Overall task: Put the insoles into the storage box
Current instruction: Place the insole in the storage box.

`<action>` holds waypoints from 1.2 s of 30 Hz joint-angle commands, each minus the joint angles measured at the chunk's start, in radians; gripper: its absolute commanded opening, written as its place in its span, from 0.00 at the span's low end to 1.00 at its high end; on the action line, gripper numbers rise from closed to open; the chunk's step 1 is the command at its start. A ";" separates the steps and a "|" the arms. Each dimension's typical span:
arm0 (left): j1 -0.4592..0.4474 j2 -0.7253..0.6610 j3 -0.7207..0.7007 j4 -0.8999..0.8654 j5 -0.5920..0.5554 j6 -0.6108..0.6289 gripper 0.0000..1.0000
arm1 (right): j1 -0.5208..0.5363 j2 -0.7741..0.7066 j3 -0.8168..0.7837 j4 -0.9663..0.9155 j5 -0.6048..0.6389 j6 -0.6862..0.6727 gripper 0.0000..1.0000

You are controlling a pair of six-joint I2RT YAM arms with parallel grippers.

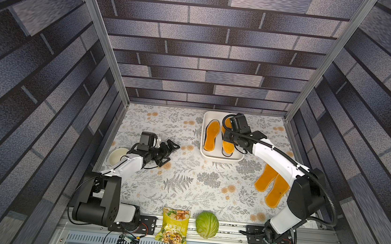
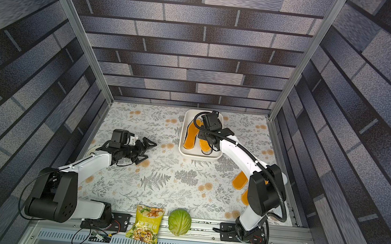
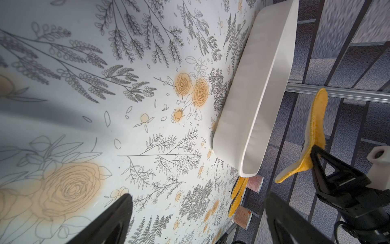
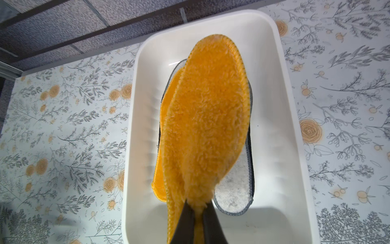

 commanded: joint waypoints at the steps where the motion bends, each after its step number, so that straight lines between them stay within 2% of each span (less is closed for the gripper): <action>1: 0.009 -0.034 -0.007 -0.004 0.015 0.000 1.00 | -0.011 0.030 0.035 -0.023 -0.017 0.027 0.01; 19: 0.015 -0.025 -0.011 -0.002 0.020 0.003 1.00 | -0.067 0.180 0.079 0.003 -0.030 0.057 0.02; 36: 0.020 -0.034 -0.016 -0.004 0.018 0.002 1.00 | -0.095 0.223 0.096 0.026 -0.057 0.059 0.01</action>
